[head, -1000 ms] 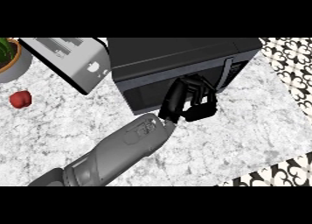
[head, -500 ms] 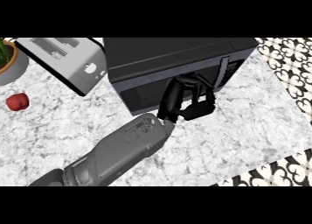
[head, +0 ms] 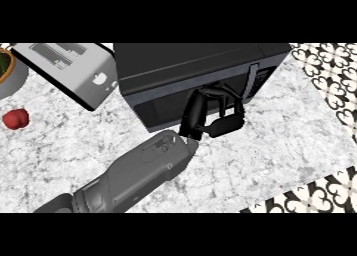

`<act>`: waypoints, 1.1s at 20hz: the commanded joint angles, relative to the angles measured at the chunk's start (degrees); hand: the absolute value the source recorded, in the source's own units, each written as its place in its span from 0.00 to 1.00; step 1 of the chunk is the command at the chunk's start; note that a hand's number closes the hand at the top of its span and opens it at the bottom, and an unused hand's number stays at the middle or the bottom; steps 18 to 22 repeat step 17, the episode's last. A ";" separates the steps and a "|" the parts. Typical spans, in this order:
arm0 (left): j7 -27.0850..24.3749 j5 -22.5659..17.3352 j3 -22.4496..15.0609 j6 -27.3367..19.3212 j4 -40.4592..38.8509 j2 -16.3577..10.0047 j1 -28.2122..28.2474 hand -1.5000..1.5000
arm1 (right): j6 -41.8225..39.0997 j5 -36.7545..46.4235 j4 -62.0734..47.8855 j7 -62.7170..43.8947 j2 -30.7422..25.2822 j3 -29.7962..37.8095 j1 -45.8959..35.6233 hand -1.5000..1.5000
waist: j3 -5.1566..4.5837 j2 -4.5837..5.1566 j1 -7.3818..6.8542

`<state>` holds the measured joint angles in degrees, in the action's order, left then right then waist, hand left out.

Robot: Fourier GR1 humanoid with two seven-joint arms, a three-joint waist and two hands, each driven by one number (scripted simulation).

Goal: Pick up the milk, place it into the microwave and close the microwave

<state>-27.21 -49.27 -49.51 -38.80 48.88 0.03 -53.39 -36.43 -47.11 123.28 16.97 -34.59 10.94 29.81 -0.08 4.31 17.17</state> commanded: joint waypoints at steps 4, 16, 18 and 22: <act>-1.23 -2.43 2.71 -0.68 -6.13 -0.03 -3.32 1.00 | -1.44 -1.24 1.23 -0.57 -1.47 -0.11 -0.15 0.00 | 0.00 0.91 1.14; -6.16 -5.19 2.03 -1.20 -6.48 -0.03 -2.17 1.00 | -1.91 -2.96 1.91 -1.20 -2.68 0.18 -0.16 0.00 | 0.00 1.38 1.60; -5.57 -5.44 2.54 -1.52 -6.92 -0.03 -3.37 1.00 | -1.87 -3.24 2.12 -1.79 -3.35 0.27 0.16 0.00 | -0.03 1.19 1.40; -5.57 -5.44 2.54 -1.52 -6.92 -0.03 -3.37 1.00 | -1.87 -3.24 2.12 -1.79 -3.35 0.27 0.16 0.00 | -0.03 1.19 1.40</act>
